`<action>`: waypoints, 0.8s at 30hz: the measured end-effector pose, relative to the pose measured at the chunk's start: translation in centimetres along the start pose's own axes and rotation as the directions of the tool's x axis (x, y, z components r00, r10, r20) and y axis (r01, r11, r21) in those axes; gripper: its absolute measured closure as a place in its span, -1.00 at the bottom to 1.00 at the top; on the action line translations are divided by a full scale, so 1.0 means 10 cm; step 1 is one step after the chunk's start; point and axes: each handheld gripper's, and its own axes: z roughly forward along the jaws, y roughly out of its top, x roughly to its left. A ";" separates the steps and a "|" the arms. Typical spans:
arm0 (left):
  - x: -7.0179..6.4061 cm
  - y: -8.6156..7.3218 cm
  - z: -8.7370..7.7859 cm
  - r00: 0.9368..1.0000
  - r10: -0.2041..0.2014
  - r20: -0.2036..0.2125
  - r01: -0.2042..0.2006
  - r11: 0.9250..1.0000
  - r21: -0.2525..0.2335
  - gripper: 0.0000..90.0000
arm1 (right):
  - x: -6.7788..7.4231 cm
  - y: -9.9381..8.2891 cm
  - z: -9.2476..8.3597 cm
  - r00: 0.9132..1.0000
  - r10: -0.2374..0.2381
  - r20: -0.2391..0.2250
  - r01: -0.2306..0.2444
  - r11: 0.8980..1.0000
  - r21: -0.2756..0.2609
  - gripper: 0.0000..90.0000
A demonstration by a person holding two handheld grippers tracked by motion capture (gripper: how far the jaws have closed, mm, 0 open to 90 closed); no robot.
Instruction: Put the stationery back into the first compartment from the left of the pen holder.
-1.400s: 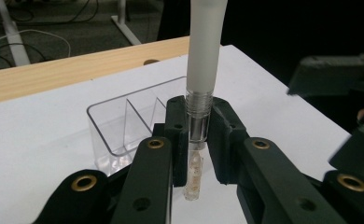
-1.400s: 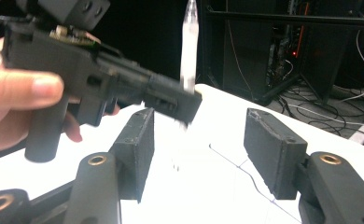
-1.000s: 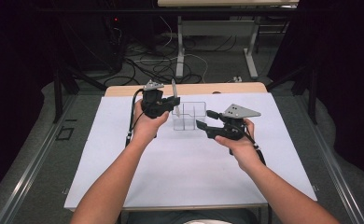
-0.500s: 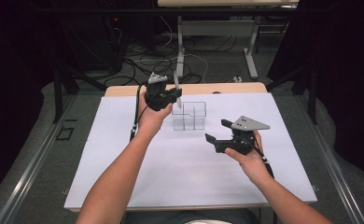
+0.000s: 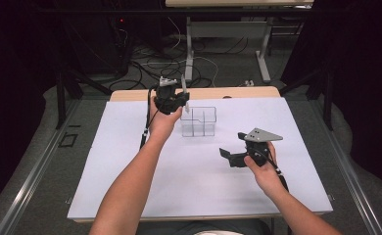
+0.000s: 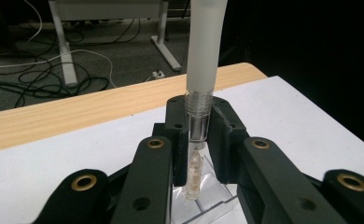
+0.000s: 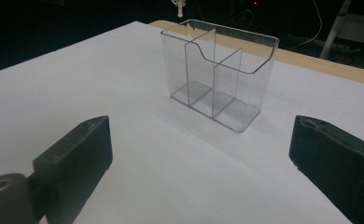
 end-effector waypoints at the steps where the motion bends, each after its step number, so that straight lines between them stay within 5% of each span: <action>1: 0.00 -0.01 0.02 1.000 -0.005 -0.007 0.005 1.000 0.003 0.77 | 0.00 -0.01 0.00 1.000 0.001 0.002 -0.001 1.000 -0.008 -0.89; 24: 0.14 -0.28 0.28 0.998 -0.043 -0.056 0.049 0.991 0.122 0.77 | -0.06 -0.18 0.04 0.998 0.056 -0.016 -0.055 0.997 0.046 -0.87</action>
